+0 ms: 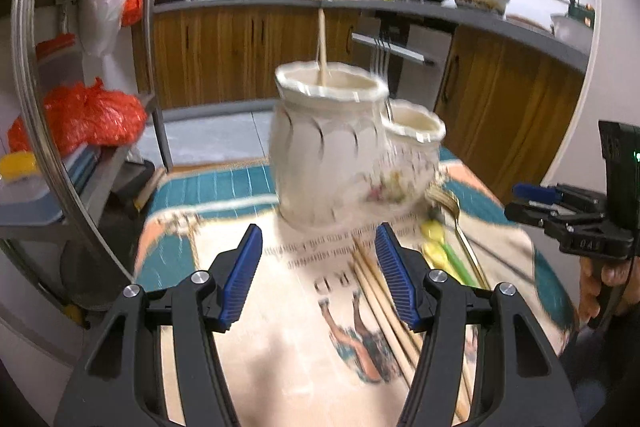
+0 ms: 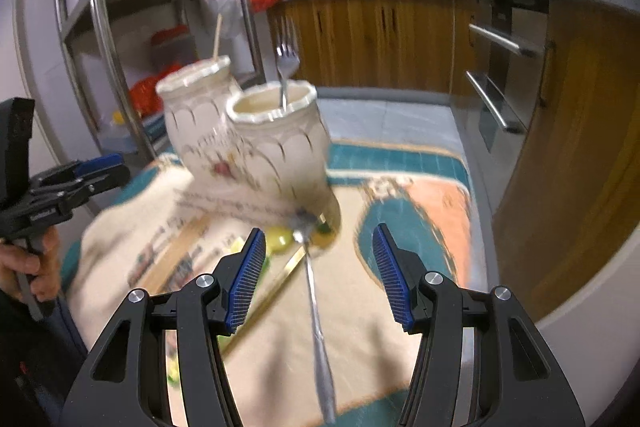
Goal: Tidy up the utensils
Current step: 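Grasp another wooden chopstick with the left tool while the right tool grasps a gold fork, then carry the chopstick into the taller pot while the right tool lowers the gold fork into the shorter pot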
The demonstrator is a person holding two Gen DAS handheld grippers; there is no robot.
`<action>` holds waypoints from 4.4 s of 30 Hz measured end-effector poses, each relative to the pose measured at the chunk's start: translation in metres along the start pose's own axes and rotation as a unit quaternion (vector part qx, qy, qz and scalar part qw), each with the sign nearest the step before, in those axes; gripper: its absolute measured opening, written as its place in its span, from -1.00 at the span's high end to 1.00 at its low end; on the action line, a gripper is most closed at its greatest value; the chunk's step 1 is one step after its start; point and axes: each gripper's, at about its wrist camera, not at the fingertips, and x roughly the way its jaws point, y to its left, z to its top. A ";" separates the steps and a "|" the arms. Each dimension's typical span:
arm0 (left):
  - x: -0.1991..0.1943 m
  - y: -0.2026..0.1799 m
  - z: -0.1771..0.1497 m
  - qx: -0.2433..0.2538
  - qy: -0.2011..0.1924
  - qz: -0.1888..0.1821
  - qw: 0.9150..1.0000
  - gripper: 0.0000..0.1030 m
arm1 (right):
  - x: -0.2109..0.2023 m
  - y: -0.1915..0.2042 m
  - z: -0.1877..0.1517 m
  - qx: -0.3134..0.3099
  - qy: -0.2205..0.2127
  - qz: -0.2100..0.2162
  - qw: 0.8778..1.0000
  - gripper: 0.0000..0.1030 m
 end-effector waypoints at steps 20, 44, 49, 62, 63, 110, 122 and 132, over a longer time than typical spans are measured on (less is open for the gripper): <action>0.033 -0.025 -0.038 0.024 0.102 -0.027 0.994 0.31 | 0.046 0.026 -0.007 -0.014 0.086 0.027 0.996 0.46; 0.035 -0.028 -0.027 0.155 0.218 -0.027 0.963 0.42 | 0.063 0.024 0.017 -0.059 0.245 0.023 0.967 0.62; 0.042 -0.029 -0.021 0.182 0.266 -0.035 0.946 0.42 | 0.080 0.027 0.033 -0.067 0.299 0.007 0.952 0.62; 0.057 -0.029 -0.013 0.187 0.342 -0.038 0.920 0.41 | 0.084 0.033 0.037 -0.034 0.314 -0.017 0.949 0.74; 0.058 -0.029 -0.012 0.185 0.345 -0.037 0.919 0.41 | 0.084 0.032 0.038 -0.028 0.314 -0.018 0.949 0.75; -0.038 0.002 0.028 -0.005 -0.069 -0.125 0.990 0.89 | -0.052 0.018 0.011 0.011 -0.033 0.086 0.996 0.88; -0.035 0.015 0.067 -0.027 -0.143 -0.118 0.982 0.89 | -0.057 0.009 0.057 0.015 -0.116 0.102 0.988 0.88; -0.037 0.022 0.098 -0.034 -0.208 -0.113 0.971 0.89 | -0.060 0.012 0.106 -0.001 -0.168 0.115 0.979 0.88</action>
